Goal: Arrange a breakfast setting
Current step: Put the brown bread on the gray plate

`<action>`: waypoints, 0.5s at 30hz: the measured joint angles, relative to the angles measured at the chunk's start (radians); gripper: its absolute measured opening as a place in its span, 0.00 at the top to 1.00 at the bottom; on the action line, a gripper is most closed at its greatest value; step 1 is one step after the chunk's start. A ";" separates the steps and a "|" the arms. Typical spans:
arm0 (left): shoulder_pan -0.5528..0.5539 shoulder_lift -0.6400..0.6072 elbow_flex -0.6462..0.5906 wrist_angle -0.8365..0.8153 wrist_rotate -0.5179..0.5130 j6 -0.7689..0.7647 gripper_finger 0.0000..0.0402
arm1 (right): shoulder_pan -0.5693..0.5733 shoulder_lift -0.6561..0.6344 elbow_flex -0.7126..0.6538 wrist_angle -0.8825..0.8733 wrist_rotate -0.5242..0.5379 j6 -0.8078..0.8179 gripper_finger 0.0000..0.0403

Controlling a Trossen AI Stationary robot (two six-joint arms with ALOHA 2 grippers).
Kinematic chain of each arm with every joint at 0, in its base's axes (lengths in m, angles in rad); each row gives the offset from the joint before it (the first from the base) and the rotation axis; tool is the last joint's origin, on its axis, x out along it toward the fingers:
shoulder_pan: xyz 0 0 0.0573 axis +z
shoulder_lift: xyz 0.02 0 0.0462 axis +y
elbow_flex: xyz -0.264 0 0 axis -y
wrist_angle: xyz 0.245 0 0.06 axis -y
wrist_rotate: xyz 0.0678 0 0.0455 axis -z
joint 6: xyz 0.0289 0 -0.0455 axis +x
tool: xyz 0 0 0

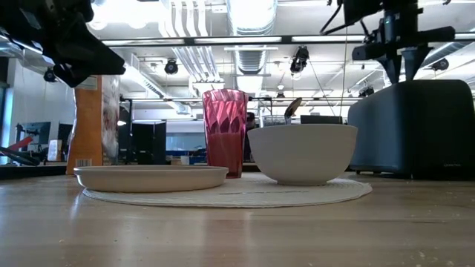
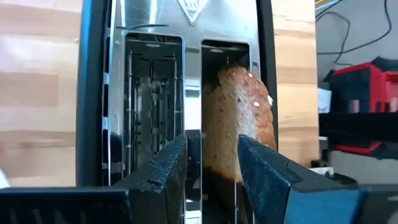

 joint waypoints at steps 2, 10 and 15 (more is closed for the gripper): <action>0.000 -0.010 0.000 -0.015 0.000 0.000 0.77 | -0.009 0.013 0.020 0.002 0.001 -0.020 0.67; 0.000 -0.033 0.000 -0.053 0.000 -0.004 0.77 | -0.097 0.001 0.074 0.002 0.007 -0.054 0.66; 0.000 -0.040 0.000 -0.065 0.000 -0.005 0.77 | -0.169 0.002 0.074 0.002 -0.048 -0.091 0.63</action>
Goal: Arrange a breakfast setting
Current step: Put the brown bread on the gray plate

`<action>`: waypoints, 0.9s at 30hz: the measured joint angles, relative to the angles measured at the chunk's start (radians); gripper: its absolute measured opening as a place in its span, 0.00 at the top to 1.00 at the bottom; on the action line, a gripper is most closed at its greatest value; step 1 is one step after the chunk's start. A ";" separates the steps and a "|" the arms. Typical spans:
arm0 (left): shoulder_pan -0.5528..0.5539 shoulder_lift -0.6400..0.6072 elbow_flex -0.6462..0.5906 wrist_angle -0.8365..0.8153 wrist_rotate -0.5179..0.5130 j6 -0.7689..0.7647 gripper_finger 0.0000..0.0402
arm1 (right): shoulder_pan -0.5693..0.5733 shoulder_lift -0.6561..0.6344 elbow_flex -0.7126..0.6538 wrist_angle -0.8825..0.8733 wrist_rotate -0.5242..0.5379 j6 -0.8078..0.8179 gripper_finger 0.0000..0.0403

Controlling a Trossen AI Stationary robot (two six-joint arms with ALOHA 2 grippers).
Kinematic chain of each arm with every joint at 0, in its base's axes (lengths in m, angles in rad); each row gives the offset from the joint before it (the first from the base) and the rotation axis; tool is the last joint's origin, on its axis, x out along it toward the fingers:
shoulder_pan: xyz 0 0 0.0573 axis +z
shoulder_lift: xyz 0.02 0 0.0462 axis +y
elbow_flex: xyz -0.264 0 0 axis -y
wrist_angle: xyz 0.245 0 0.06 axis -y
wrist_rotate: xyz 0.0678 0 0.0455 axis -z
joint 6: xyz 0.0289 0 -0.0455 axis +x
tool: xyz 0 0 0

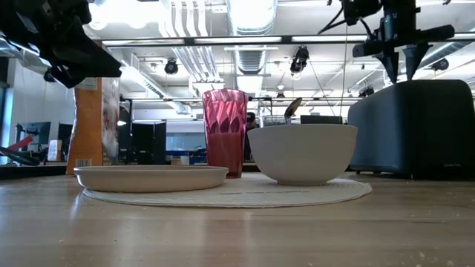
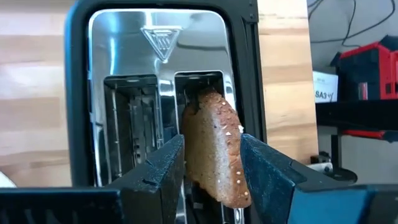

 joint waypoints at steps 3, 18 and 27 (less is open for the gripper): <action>0.000 -0.003 0.000 -0.007 0.000 0.000 0.77 | -0.029 0.008 0.000 0.000 -0.015 -0.018 0.62; 0.000 -0.023 0.000 -0.041 0.000 -0.004 0.77 | -0.140 0.069 0.000 -0.001 -0.104 -0.194 0.61; 0.000 -0.027 0.000 -0.042 0.000 -0.003 0.77 | -0.167 0.075 0.000 -0.001 -0.101 -0.233 0.61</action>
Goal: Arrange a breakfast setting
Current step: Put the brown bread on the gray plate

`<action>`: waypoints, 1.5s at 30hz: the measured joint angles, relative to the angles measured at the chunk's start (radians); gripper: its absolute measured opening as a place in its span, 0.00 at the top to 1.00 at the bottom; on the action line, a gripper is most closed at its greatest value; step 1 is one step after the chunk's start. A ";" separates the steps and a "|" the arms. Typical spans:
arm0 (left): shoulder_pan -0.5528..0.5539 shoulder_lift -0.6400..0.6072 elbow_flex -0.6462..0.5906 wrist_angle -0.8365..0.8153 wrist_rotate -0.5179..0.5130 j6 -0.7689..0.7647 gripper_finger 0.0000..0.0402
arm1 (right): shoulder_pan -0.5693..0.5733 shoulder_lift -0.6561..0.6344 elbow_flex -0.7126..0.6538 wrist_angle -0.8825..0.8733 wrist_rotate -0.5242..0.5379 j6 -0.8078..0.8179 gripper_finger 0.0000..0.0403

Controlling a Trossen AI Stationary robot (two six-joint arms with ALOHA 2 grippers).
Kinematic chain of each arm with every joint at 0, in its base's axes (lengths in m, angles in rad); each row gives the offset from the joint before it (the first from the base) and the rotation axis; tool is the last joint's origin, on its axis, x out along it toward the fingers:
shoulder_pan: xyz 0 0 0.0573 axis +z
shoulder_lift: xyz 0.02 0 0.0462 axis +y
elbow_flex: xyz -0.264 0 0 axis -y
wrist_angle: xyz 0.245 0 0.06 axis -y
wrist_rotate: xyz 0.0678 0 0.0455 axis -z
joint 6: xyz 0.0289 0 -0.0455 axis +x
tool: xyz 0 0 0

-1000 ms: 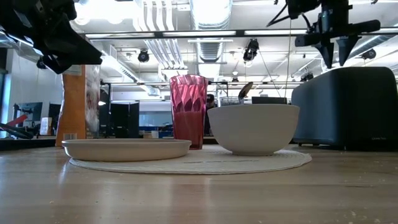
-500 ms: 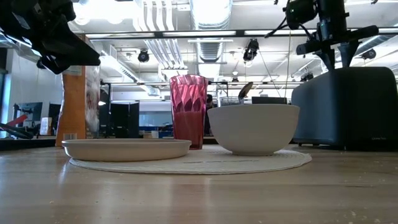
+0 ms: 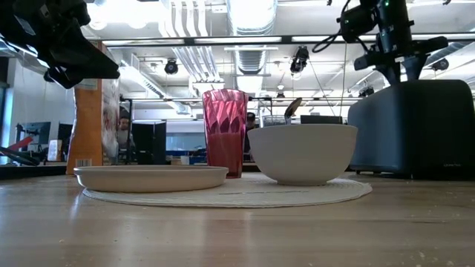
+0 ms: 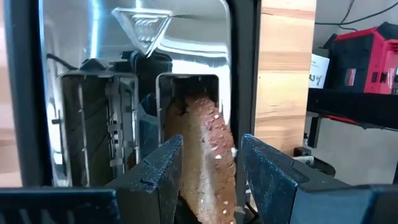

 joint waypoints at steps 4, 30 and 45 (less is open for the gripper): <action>0.000 0.000 0.000 0.000 0.000 0.000 0.77 | 0.001 0.002 0.000 0.000 -0.053 -0.041 0.61; 0.000 0.025 0.000 0.000 0.000 -0.031 0.77 | 0.002 0.005 0.000 0.001 -0.071 -0.040 0.83; 0.000 0.031 0.000 0.001 0.024 -0.046 0.77 | 0.002 0.005 -0.047 0.003 -0.072 -0.032 0.79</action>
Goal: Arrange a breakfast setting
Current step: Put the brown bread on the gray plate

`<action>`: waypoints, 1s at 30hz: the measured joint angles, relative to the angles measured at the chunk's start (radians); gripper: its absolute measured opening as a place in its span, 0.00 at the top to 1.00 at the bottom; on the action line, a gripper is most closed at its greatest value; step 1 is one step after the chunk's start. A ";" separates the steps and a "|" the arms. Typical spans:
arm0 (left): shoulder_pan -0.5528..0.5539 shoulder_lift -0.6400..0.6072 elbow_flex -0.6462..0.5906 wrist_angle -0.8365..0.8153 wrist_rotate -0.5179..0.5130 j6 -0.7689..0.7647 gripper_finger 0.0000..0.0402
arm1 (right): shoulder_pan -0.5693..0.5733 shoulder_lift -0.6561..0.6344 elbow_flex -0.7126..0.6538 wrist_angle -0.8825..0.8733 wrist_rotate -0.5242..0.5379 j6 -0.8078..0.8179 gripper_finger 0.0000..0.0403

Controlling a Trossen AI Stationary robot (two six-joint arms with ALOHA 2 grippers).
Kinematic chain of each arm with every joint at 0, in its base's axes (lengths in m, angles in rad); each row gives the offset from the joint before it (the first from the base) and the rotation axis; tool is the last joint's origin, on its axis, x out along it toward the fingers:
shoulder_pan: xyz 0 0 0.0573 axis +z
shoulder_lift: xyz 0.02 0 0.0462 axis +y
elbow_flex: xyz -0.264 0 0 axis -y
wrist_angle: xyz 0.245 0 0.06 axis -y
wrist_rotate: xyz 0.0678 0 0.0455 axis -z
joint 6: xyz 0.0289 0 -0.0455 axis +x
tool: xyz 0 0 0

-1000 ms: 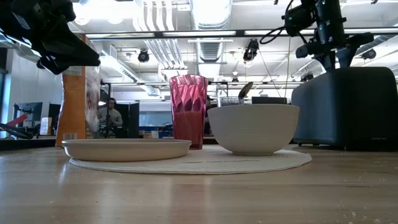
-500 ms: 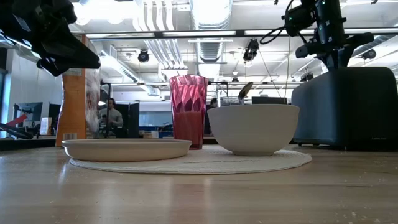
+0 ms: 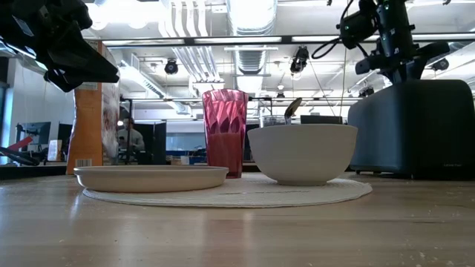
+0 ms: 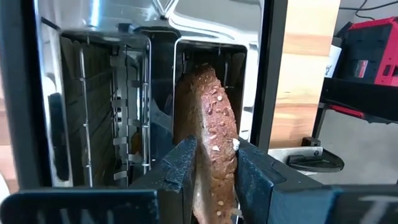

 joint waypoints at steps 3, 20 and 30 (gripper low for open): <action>0.000 0.000 0.000 0.002 0.000 0.000 0.77 | 0.000 0.000 -0.010 0.001 0.000 0.000 0.82; 0.000 0.000 0.000 0.026 0.002 -0.004 0.77 | 0.000 0.000 -0.012 0.000 -0.016 -0.003 0.93; 0.000 0.000 0.000 0.038 0.002 -0.016 0.77 | 0.000 0.000 0.052 -0.003 -0.062 -0.016 0.93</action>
